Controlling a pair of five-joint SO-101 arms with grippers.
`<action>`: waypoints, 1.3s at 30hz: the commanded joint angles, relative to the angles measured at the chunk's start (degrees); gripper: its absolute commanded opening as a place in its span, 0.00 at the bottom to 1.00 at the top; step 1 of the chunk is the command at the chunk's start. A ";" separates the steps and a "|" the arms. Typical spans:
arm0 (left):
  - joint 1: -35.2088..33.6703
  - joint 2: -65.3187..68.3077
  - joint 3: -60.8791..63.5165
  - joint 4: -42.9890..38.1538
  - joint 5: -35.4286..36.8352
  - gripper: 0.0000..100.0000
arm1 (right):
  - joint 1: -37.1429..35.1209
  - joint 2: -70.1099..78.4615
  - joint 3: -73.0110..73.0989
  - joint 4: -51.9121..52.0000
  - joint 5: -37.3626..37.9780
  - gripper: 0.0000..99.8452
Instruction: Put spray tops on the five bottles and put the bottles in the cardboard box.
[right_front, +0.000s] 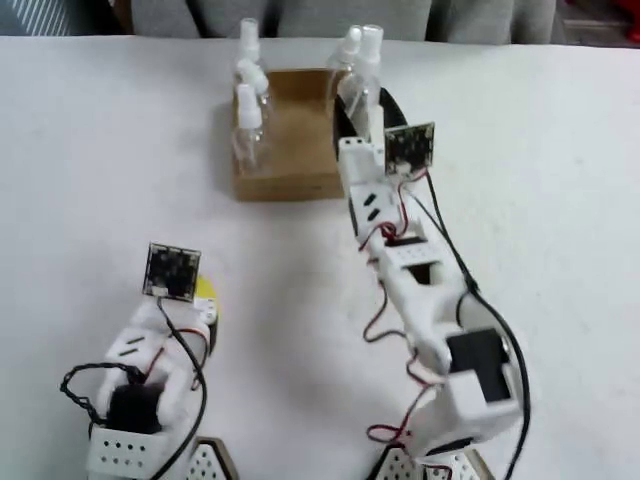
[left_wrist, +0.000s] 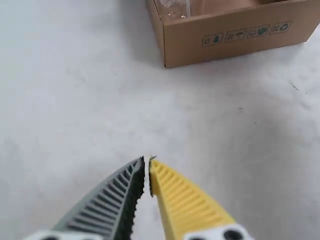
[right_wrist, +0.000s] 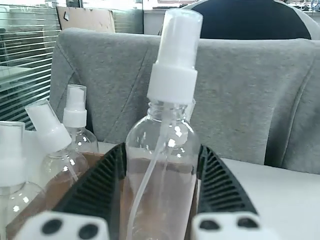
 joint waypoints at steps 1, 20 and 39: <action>-0.48 -0.84 -0.18 0.00 -0.53 0.02 | 0.04 7.16 -9.58 -2.24 -0.44 0.02; -0.48 -0.84 -0.18 -0.44 -0.53 0.02 | 0.13 26.59 -24.79 -2.33 -0.35 0.02; -0.75 -0.84 -0.18 -0.44 -0.53 0.02 | -0.04 28.79 -20.04 -6.64 -0.26 0.02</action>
